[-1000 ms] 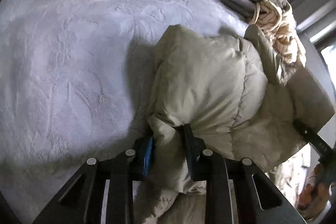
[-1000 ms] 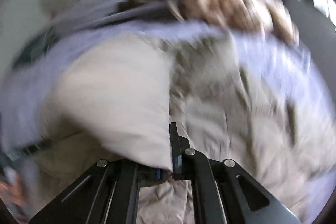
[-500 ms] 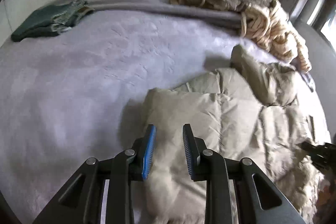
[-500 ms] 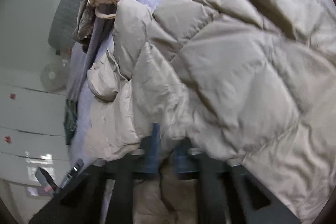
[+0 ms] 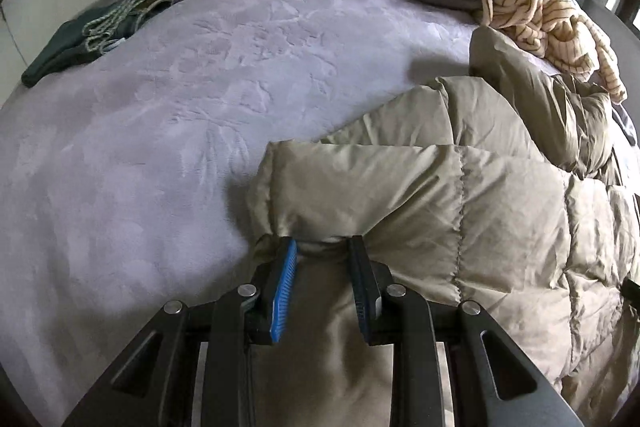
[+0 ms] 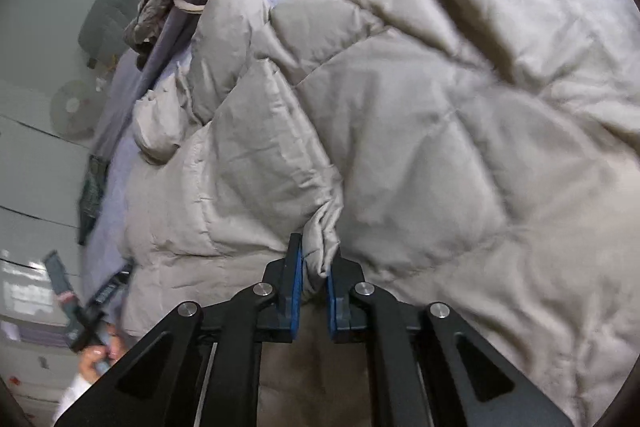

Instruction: Fold large clothes

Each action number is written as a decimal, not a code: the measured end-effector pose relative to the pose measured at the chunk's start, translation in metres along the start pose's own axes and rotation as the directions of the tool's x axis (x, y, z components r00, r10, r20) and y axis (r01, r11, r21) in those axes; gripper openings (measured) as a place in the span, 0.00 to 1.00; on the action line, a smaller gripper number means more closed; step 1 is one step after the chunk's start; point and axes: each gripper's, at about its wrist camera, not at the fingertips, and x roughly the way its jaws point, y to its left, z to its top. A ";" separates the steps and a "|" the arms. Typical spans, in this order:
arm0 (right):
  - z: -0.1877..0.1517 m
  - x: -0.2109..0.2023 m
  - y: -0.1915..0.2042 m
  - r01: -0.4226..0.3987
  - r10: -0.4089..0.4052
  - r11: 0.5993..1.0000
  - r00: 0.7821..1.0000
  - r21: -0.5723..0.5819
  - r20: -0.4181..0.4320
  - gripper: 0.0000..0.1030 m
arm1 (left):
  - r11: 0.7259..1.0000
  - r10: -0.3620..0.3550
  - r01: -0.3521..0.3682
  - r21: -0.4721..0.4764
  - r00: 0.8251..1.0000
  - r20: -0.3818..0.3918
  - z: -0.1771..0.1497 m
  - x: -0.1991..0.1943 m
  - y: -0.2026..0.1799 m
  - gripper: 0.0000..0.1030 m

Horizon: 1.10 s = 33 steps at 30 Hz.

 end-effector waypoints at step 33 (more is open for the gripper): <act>-0.001 -0.127 -0.143 0.062 -0.072 0.982 0.996 0.178 0.053 0.54 | 0.985 -0.080 0.089 0.149 0.995 -0.065 -0.061 -0.087 -0.182 1.00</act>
